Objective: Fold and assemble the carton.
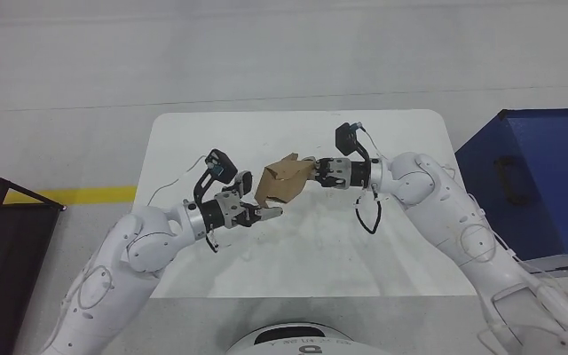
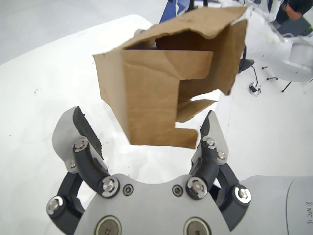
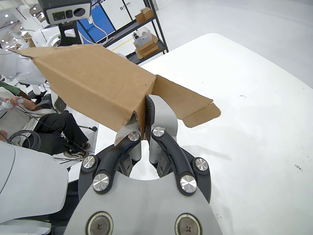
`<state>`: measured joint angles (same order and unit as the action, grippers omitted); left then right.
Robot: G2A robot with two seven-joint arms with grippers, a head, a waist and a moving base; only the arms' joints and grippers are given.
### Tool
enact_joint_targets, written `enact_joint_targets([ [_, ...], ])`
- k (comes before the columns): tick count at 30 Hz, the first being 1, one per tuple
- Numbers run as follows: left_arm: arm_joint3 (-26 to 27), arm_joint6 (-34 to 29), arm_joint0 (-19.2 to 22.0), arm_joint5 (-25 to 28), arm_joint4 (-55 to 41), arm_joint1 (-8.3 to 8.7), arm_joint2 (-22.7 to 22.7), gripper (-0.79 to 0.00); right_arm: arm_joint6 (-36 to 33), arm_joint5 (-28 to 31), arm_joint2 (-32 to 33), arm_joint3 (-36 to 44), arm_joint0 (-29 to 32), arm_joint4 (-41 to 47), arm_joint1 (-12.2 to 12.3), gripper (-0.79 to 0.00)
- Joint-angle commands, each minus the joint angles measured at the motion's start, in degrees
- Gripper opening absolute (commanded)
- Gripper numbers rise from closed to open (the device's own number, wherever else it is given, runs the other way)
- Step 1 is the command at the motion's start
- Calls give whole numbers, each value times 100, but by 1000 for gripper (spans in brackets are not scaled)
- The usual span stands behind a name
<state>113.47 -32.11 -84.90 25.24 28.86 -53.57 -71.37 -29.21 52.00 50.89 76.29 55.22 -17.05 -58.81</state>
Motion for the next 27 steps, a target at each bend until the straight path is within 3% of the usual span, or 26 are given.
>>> enact_joint_targets([
  [1,-22,19,-48,263,-241,20,-149,0,-4,8,-4,-18,-8,3,-6,-785],
  [5,-16,94,-224,568,-611,63,-499,0,-4,30,-4,-46,-14,0,-16,-785],
  [11,212,-130,-292,276,-811,87,-702,0,-12,49,-4,-45,-2,-15,-26,-785],
  [21,560,-412,113,-1235,-73,7,-227,0,52,119,76,-46,58,-46,-23,-785],
  [27,384,-629,270,-1635,418,-27,25,0,41,190,123,-80,80,-10,-14,-785],
])
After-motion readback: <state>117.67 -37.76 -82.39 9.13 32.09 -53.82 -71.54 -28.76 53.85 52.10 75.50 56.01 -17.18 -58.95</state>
